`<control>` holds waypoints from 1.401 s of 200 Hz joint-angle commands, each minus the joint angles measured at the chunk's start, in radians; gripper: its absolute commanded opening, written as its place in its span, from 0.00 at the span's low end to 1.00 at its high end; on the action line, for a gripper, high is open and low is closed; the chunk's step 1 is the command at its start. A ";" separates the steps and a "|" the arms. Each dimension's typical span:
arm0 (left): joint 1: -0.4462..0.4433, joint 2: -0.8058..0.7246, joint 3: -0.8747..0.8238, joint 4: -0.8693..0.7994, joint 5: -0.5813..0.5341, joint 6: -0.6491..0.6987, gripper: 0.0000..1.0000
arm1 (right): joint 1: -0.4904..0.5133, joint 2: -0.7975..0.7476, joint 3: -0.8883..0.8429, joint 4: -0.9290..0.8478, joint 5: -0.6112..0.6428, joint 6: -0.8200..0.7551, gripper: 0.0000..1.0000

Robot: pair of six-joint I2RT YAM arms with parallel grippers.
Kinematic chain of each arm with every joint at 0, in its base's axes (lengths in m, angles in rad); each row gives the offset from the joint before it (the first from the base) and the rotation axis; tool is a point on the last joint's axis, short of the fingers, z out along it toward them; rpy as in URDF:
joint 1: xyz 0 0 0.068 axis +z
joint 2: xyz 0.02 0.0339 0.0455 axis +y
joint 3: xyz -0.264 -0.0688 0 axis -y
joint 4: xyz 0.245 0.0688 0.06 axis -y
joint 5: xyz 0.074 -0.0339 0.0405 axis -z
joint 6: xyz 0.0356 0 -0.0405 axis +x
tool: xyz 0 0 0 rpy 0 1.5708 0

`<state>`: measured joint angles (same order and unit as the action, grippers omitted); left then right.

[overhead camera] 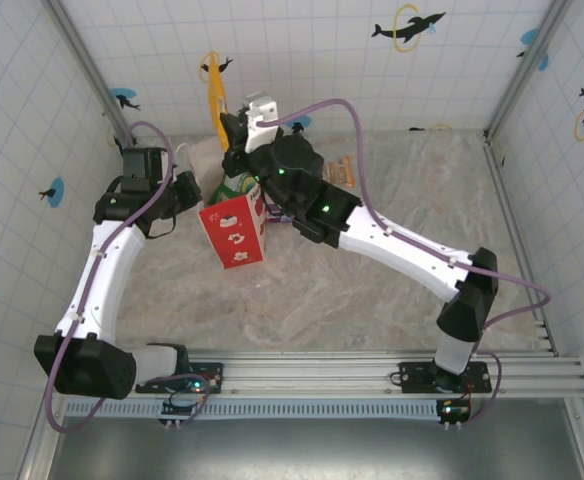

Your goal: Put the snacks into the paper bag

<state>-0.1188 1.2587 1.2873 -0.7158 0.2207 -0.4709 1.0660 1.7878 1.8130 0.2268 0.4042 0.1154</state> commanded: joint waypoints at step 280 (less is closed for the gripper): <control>-0.004 -0.010 0.012 -0.030 -0.007 0.018 0.00 | 0.000 0.175 0.066 -0.144 -0.039 0.164 0.35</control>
<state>-0.1188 1.2587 1.2873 -0.7162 0.2199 -0.4709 1.0443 2.0335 1.8786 0.0929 0.3225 0.3164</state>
